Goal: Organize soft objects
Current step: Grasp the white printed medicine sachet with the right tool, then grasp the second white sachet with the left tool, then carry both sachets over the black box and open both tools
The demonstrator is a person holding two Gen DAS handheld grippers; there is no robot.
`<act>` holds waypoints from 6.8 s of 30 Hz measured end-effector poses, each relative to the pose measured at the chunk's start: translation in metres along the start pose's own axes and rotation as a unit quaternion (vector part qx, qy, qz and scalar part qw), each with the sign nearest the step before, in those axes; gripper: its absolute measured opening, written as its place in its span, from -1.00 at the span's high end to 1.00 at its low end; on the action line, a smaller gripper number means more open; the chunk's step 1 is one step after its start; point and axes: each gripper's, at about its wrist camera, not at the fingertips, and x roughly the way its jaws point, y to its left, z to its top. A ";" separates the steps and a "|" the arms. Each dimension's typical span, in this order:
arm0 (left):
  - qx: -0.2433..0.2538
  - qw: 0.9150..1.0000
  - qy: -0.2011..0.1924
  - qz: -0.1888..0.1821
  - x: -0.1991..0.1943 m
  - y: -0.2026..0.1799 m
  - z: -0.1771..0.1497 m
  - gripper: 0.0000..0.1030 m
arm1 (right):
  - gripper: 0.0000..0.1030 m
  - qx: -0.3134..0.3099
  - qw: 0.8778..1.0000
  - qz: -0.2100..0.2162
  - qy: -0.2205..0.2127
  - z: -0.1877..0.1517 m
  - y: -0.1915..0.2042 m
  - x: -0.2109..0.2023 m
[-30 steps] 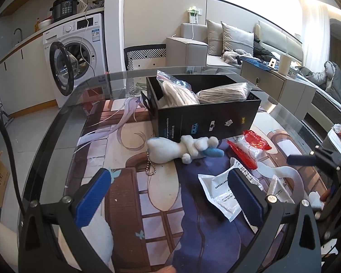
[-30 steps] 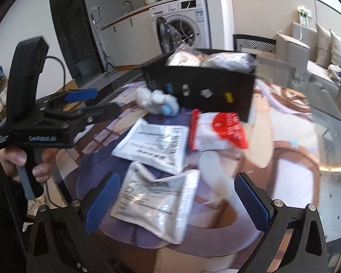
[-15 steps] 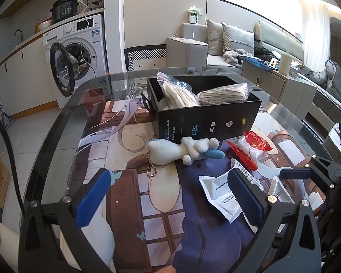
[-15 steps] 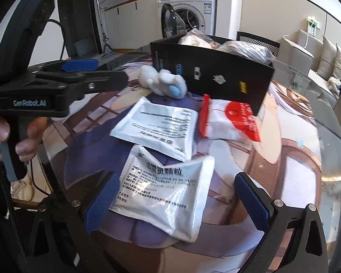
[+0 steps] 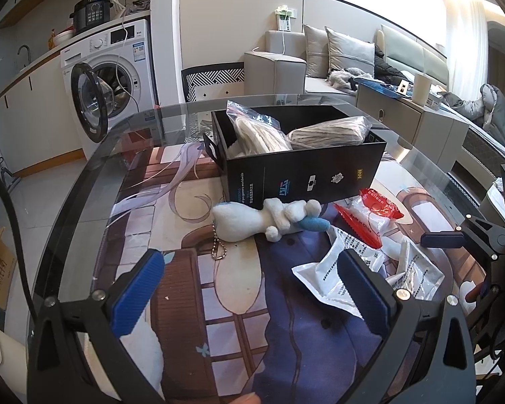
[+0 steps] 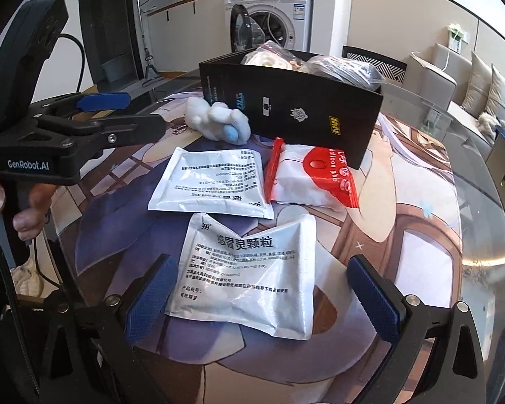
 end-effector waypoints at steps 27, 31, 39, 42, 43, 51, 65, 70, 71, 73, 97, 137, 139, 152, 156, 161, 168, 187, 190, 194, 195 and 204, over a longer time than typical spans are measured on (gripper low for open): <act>0.006 1.000 0.004 -0.003 0.003 -0.006 0.000 -1.00 | -0.03 0.022 0.999 0.014 -0.024 -0.002 -0.021 -0.013; 0.006 1.000 0.004 -0.002 0.003 -0.005 0.001 -1.00 | -0.05 0.026 0.999 0.016 -0.023 -0.001 -0.021 -0.014; 0.007 1.000 0.005 -0.002 0.003 -0.005 0.001 -1.00 | -0.36 0.025 0.999 0.013 -0.019 0.000 -0.016 -0.014; 0.007 1.000 0.005 -0.003 0.003 -0.005 0.001 -1.00 | -0.58 0.030 0.999 0.009 -0.018 0.001 -0.016 -0.015; 0.008 1.000 0.005 -0.003 0.003 -0.005 0.002 -1.00 | -0.63 0.029 0.999 0.009 -0.019 0.001 -0.015 -0.015; 0.010 1.000 0.005 -0.004 0.004 -0.005 0.001 -1.00 | -0.81 0.000 1.000 -0.014 0.004 0.008 0.003 0.000; 0.011 1.000 0.008 -0.004 0.005 -0.009 -0.001 -1.00 | 0.12 0.014 1.000 -0.019 -0.001 0.008 -0.011 -0.008; 0.015 1.000 0.011 -0.007 0.007 -0.013 -0.002 -1.00 | 0.12 0.023 1.000 -0.011 -0.015 0.005 -0.015 -0.013; 0.016 1.000 0.012 -0.008 0.008 -0.013 -0.002 -1.00 | 0.12 0.027 0.999 -0.008 -0.019 0.005 -0.017 -0.016; 0.018 1.000 0.015 -0.012 0.009 -0.016 -0.002 -1.00 | 0.12 0.029 0.999 -0.006 -0.027 0.006 -0.020 -0.022; 0.113 0.986 0.087 -0.084 0.045 -0.063 0.005 -0.46 | 0.12 0.052 0.997 -0.024 -0.047 0.006 -0.046 -0.041; 0.033 0.995 -0.021 -0.095 -0.016 -0.017 0.036 0.23 | 0.12 0.027 0.992 -0.024 -0.118 0.046 -0.033 -0.072; 0.026 0.995 -0.030 -0.088 -0.017 -0.012 0.041 0.23 | 0.12 0.020 0.992 -0.023 -0.123 0.053 -0.032 -0.072; -0.002 0.997 -0.057 -0.054 0.000 0.009 0.072 0.23 | 0.12 0.016 0.988 -0.007 -0.156 0.100 -0.042 -0.063; -0.003 0.997 -0.061 -0.045 0.009 0.010 0.079 0.23 | 0.12 0.017 0.987 -0.004 -0.161 0.113 -0.047 -0.057; -0.005 0.997 -0.061 -0.038 0.023 0.012 0.085 0.23 | 0.12 0.020 0.987 0.000 -0.162 0.127 -0.056 -0.048; -0.004 0.998 -0.053 -0.030 0.041 0.012 0.091 0.23 | 0.12 0.021 0.988 0.003 -0.155 0.148 -0.067 -0.029; 0.014 0.999 -0.024 -0.030 0.084 0.008 0.103 0.23 | 0.12 0.009 0.995 0.002 -0.100 0.172 -0.074 0.039; 0.018 0.999 -0.020 -0.032 0.088 0.006 0.104 0.22 | 0.12 0.007 0.996 0.003 -0.094 0.176 -0.076 0.046; 0.025 0.999 -0.021 -0.029 0.090 0.005 0.103 0.22 | 0.12 0.006 0.996 0.001 -0.086 0.179 -0.077 0.053; 0.026 0.999 -0.021 -0.030 0.090 0.005 0.103 0.22 | 0.12 0.007 0.996 0.001 -0.087 0.180 -0.077 0.054; 0.035 0.999 -0.019 -0.028 0.091 0.001 0.103 0.13 | -0.09 0.014 0.997 -0.002 -0.071 0.182 -0.080 0.060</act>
